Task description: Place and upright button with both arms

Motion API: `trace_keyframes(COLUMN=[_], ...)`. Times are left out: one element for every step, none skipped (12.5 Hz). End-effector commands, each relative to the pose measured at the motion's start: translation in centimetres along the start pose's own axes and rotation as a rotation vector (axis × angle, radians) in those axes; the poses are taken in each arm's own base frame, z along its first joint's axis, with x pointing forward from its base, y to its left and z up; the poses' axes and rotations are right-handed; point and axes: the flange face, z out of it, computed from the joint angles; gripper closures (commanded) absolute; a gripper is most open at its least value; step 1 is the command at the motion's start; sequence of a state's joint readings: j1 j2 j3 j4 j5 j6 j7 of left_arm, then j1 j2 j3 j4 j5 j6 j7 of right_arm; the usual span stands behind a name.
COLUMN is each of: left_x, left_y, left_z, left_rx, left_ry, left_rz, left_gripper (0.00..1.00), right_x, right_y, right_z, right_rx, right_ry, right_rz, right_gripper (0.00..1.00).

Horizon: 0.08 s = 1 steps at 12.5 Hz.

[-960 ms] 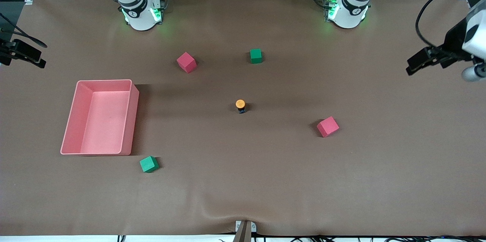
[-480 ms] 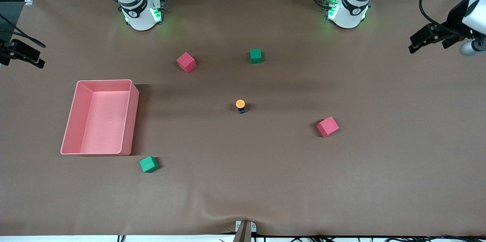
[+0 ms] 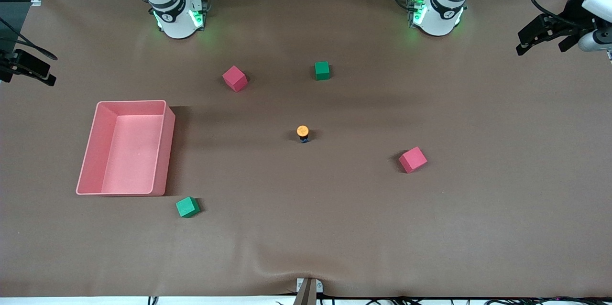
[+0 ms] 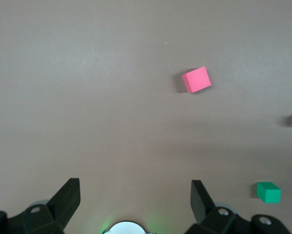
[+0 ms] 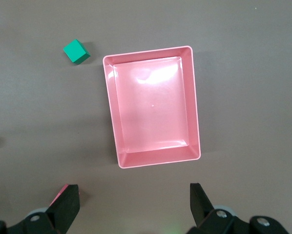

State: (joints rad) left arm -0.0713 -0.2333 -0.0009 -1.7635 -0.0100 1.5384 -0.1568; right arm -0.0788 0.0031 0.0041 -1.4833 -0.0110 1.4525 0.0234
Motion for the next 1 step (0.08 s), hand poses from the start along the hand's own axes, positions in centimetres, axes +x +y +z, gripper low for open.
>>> trace_keyframes(left_x=[-0.12], left_y=[0.08], left_z=[-0.69], left_rx=[-0.008], left_ry=[0.02], left_rz=[0.011], left_gripper=[0.0], right_x=[-0.31], right_y=[0.37], right_z=[-0.7], right_rx=[-0.007], right_ry=[0.005], right_rz=[0.004], right_gripper=[0.0])
